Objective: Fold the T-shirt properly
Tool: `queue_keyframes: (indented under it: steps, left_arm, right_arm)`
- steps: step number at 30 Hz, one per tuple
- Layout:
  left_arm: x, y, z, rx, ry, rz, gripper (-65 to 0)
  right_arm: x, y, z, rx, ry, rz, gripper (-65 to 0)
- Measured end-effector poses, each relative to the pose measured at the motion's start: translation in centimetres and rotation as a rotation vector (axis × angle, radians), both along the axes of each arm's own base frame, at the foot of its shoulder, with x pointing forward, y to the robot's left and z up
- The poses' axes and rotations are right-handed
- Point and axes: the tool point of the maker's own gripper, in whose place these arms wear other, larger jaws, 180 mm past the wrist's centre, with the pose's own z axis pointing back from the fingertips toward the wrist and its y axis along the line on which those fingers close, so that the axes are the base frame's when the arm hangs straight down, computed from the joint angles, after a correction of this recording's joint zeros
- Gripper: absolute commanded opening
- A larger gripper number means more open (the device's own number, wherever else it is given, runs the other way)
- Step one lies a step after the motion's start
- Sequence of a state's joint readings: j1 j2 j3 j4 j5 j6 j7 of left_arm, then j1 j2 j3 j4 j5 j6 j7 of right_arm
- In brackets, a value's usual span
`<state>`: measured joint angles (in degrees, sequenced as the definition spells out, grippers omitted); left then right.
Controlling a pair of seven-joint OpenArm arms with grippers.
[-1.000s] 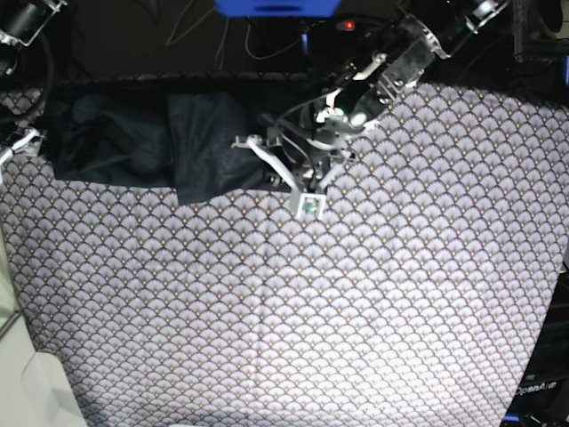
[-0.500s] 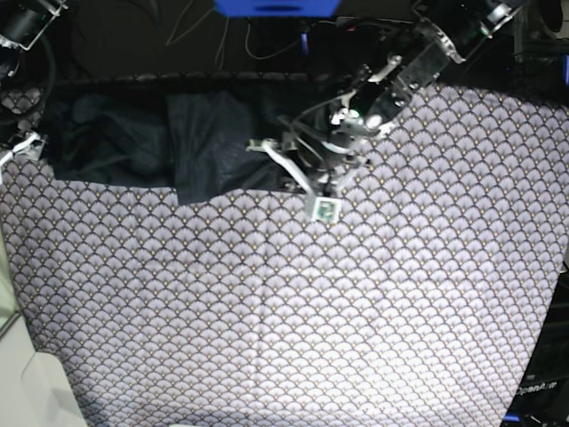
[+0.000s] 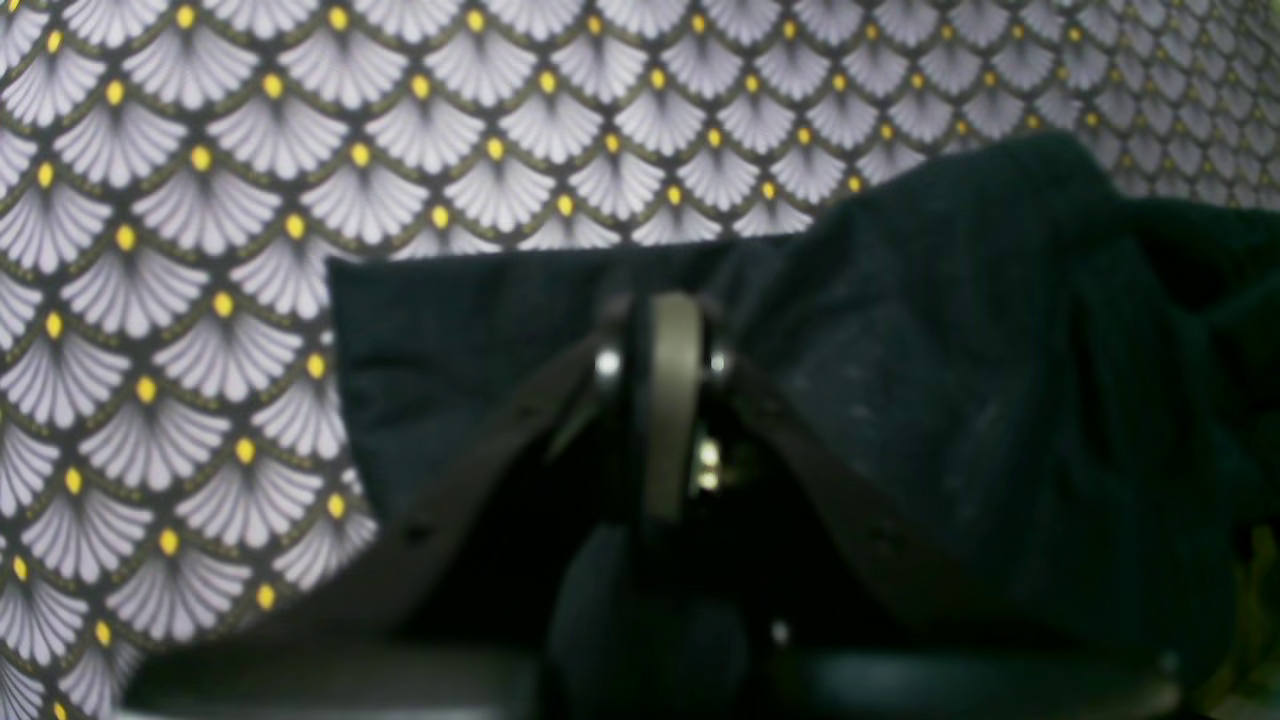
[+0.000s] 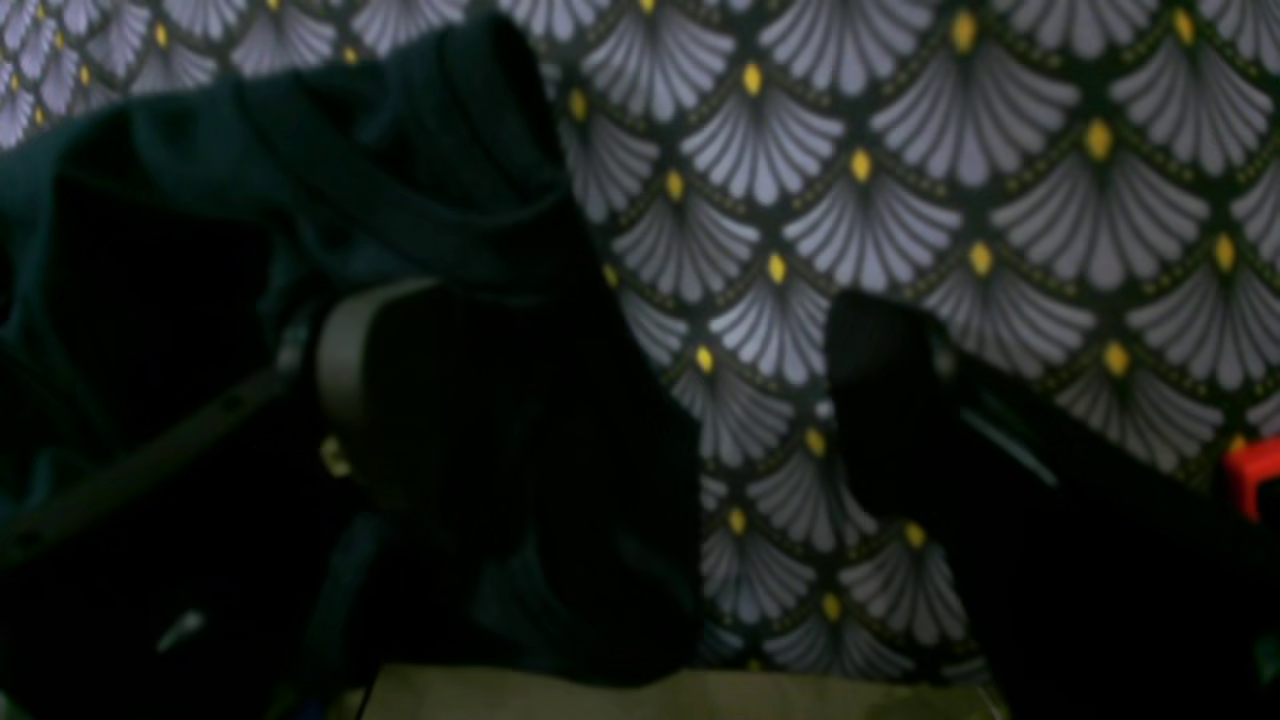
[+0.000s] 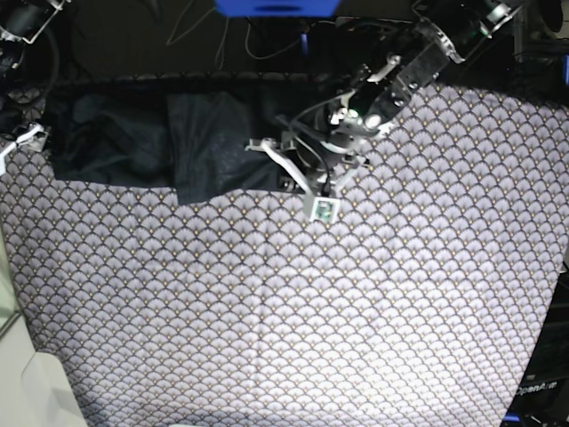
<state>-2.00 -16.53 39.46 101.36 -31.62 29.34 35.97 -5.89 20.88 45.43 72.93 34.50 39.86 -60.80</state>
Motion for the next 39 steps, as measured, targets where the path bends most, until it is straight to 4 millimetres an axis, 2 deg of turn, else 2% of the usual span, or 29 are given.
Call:
queue_keyframes:
  steps: [11, 16, 19, 28, 32, 39]
  left_arm:
    - [0.3, 0.0, 0.2, 0.001, -0.009, 0.002, -62.3]
    - [0.3, 0.3, -0.1, 0.011, -0.003, 0.003, -62.3]
    - [0.3, 0.4, -0.2, 0.013, -0.002, 0.003, -62.3]
    - [0.3, 0.3, -0.1, 0.01, -0.002, 0.002, -62.3]
    - [0.3, 0.3, -0.1, 0.01, -0.002, 0.003, -62.3]
    - [0.3, 0.4, -0.2, 0.014, -0.002, 0.003, -62.3]
  right_arm:
    - [1.2, 2.1, -0.1, 0.003, -0.008, 0.07, -8.1]
    - [0.8, 4.4, 0.3, 0.081, -0.061, 0.084, -8.2]
    - [-0.3, 4.6, 0.5, 0.055, -0.03, 0.109, -8.2]
    - [-0.5, 4.8, 0.5, 0.052, -0.03, 0.116, -8.9]
    - [-0.5, 5.0, 0.5, 0.057, -0.032, 0.114, -15.6]
    - [-0.1, 6.3, 0.0, 0.074, -0.028, 0.144, -35.7]
